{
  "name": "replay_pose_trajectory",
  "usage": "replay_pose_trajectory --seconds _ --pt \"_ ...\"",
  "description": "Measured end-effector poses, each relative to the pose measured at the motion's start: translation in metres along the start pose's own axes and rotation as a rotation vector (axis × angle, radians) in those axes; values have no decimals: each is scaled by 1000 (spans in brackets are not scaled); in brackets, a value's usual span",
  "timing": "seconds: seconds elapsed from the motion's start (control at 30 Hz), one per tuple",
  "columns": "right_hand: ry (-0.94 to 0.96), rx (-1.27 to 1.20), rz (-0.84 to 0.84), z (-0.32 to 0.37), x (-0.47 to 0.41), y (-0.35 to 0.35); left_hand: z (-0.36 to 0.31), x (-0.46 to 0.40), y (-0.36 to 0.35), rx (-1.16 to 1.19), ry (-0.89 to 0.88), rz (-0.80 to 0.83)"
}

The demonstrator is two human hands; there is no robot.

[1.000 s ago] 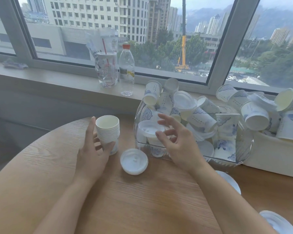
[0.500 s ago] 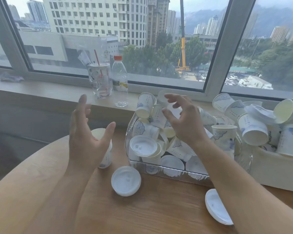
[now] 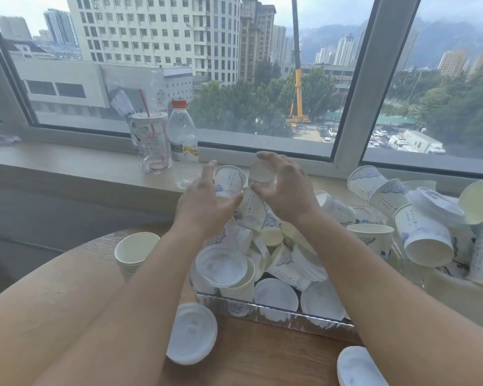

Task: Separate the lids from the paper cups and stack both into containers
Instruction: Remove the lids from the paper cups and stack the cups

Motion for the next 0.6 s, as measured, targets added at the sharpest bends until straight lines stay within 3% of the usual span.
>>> replay_pose_trajectory --seconds 0.13,0.4,0.6 --pt "33 -42 -29 0 2 4 -2 1 5 17 -23 -27" --pt "88 -273 -268 35 47 60 -19 53 46 349 -173 -247" --pt "-100 -567 -379 35 146 78 -25 155 41 488 -166 -281"
Point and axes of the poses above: each hand's wrist, its own x-axis away from the middle knuckle, its own y-axis out of the back of the hand, z = x × y, the point moved 7 cm from there along -x, towards the middle knuckle, and after that the axes turned 11 degrees about -x, right-handed, at the moved point
